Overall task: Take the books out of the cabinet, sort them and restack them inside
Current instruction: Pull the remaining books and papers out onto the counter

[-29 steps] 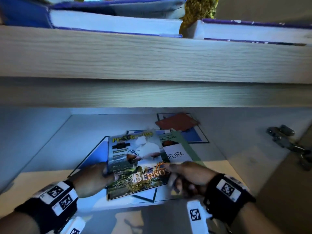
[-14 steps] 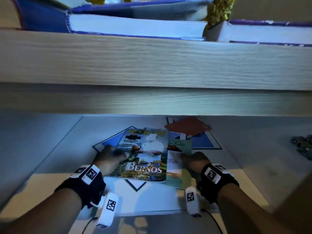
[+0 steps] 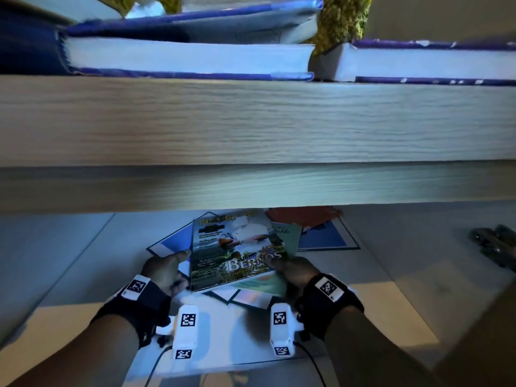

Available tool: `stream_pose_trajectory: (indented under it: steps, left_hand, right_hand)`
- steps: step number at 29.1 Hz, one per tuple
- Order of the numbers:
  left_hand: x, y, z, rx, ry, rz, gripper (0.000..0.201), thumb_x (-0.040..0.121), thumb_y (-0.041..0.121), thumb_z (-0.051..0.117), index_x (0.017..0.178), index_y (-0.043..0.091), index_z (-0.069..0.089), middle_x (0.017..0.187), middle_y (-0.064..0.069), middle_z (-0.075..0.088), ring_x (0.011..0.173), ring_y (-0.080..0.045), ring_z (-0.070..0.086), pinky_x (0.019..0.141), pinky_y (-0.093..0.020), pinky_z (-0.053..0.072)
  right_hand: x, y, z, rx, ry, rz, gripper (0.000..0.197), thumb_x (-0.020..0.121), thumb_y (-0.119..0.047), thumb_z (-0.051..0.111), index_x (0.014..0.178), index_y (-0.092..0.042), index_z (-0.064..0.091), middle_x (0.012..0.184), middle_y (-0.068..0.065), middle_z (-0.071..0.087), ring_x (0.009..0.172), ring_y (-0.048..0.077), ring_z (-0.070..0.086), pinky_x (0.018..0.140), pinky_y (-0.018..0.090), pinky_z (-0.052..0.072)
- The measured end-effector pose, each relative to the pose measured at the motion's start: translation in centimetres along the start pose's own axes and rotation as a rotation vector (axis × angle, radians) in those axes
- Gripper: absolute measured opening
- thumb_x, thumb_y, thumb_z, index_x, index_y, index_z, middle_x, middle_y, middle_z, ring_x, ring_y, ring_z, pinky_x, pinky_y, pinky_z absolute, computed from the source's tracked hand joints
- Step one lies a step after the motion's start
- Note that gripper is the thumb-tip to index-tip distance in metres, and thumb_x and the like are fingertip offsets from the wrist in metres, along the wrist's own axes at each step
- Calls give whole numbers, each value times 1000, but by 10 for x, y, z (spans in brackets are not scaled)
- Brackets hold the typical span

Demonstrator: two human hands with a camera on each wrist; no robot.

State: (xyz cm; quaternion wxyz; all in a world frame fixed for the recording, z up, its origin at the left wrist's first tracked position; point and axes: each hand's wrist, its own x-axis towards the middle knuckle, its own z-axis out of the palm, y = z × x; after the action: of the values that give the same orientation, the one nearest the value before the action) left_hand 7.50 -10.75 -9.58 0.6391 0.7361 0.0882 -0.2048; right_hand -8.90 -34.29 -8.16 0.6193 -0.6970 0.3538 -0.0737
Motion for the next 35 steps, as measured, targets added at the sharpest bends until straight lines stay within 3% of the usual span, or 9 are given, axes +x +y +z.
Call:
stream_pose_trajectory:
  steps: [4, 9, 15, 16, 17, 21, 27, 32, 35]
  left_hand:
    - [1, -7, -12, 131, -40, -19, 37, 81, 33, 81, 84, 6, 56, 56, -8, 39, 39, -17, 35, 47, -23, 37]
    - [-19, -10, -41, 343, 8, 109, 33, 91, 36, 71, 71, 14, 56, 82, -12, 58, 72, -27, 59, 66, -33, 54]
    - [-46, -12, -60, 143, -13, 105, 81, 72, 43, 86, 120, -15, 58, 80, -26, 66, 71, -35, 67, 60, -36, 45]
    - [-55, -11, -62, 154, -2, 116, 83, 70, 42, 88, 122, -15, 57, 101, -32, 70, 88, -41, 71, 80, -30, 30]
    - [-62, -8, -64, 171, 9, 131, 82, 70, 42, 88, 123, -13, 60, 119, -30, 66, 102, -43, 68, 91, -63, 50]
    - [-85, 0, -69, 197, -88, 244, 37, 81, 25, 82, 106, 1, 69, 108, -17, 66, 82, -24, 58, 80, -30, 42]
    - [-116, -15, -73, 316, -227, 472, 22, 88, 1, 71, 95, 21, 64, 98, -3, 68, 97, -26, 64, 90, -34, 50]
    - [-131, -19, -82, 186, -285, 376, 42, 92, 6, 69, 128, 18, 52, 120, 1, 62, 111, -22, 55, 100, -41, 44]
    - [-139, -20, -91, 123, -293, 200, 65, 91, 19, 72, 146, 4, 42, 151, -10, 44, 140, -30, 38, 114, -46, 28]
  right_hand:
    - [-15, 12, 16, 228, -169, 69, 31, 79, -40, 81, 82, -14, 65, 115, 23, 68, 107, 33, 66, 98, 44, 51]
    - [-61, 19, 16, 608, -298, 113, 11, 90, -4, 69, 100, -1, 66, 92, 26, 67, 72, 36, 72, 63, 47, 60]
    - [-114, 38, 19, 459, -375, 86, 56, 50, -19, 100, 69, -13, 48, 76, 13, 46, 67, 29, 57, 65, 41, 58]
    - [-122, 37, 22, 432, -364, 130, 43, 60, -17, 94, 72, -11, 54, 71, 13, 51, 63, 29, 59, 64, 40, 58]
    - [-130, 37, 26, 434, -342, 164, 27, 73, -13, 85, 77, -8, 59, 67, 13, 54, 58, 28, 61, 61, 37, 57]
    - [-146, 41, 45, 457, -197, 194, 26, 93, -3, 56, 68, -8, 58, 54, 8, 55, 45, 24, 56, 61, 33, 54]
    - [-170, 63, 46, 586, -205, 89, 50, 92, 2, 59, 47, -15, 46, 55, 7, 47, 48, 23, 54, 59, 35, 55]
    - [-186, 66, 31, 635, -267, 68, 25, 79, 3, 71, 64, -4, 52, 72, 21, 59, 66, 30, 63, 76, 47, 58]
    - [-188, 63, 29, 581, -252, 67, 51, 76, -5, 82, 115, -3, 49, 110, 32, 42, 98, 38, 52, 89, 54, 55]
